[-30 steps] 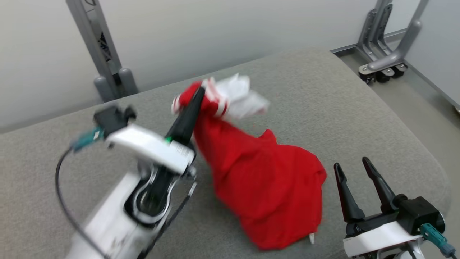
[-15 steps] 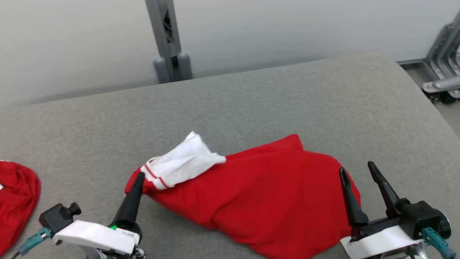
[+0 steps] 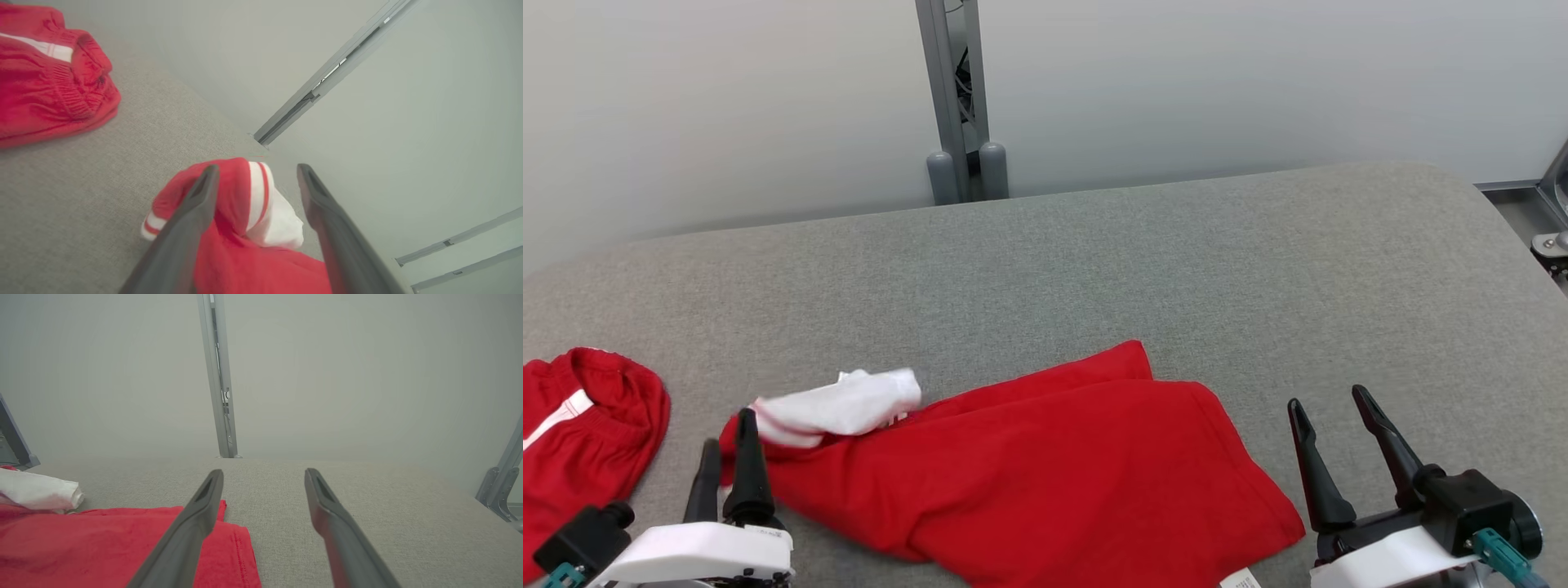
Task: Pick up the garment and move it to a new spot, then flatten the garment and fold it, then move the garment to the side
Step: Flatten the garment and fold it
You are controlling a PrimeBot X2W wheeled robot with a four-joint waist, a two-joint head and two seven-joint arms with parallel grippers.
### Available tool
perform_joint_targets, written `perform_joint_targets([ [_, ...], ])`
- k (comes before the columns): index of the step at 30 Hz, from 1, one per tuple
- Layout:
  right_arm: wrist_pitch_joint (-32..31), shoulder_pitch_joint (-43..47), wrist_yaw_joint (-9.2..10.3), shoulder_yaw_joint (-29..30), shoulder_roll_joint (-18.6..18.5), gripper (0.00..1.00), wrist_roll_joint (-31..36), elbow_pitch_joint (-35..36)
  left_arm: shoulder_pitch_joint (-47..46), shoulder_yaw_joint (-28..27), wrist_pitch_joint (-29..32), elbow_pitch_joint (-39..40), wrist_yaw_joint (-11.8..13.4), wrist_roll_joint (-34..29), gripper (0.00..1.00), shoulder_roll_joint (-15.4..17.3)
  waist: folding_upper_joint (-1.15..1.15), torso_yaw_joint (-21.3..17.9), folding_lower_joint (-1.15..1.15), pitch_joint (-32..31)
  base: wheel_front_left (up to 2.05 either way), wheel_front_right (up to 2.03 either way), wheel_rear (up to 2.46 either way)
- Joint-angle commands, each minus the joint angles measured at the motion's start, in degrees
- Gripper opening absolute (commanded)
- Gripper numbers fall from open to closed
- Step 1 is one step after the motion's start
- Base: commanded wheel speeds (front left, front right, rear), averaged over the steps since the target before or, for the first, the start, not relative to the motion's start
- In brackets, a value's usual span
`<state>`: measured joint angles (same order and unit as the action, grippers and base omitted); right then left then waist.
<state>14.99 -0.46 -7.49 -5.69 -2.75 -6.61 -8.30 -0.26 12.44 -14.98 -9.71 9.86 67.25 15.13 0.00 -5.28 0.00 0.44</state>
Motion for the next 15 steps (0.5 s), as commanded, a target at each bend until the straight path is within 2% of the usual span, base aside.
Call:
perform_joint_targets([
  [1, 0.32, 0.53, 0.0, 0.08, -0.28, 1.0, 0.07, -0.21, 0.61, -1.75, -0.23, 1.0, -0.76, -4.26, 1.0, -0.78, 0.0, 0.19, 0.0, -0.02, 0.0, 0.0, 0.0],
  [9, 0.32, -0.27, 0.0, -0.55, -0.28, 1.0, 0.28, -0.73, 3.57, -8.82, -0.24, 6.73, -5.23, -25.42, 1.0, -7.62, 0.0, 0.3, 0.0, -0.1, 0.0, 0.0, 0.0],
  [15, 0.32, -0.2, 0.0, -0.97, -0.29, 1.0, 0.36, -1.42, 5.7, -10.44, -0.24, 8.48, -7.16, -39.16, 1.0, -9.8, 0.0, 0.02, 0.0, -0.69, 0.0, 0.0, 0.0],
])
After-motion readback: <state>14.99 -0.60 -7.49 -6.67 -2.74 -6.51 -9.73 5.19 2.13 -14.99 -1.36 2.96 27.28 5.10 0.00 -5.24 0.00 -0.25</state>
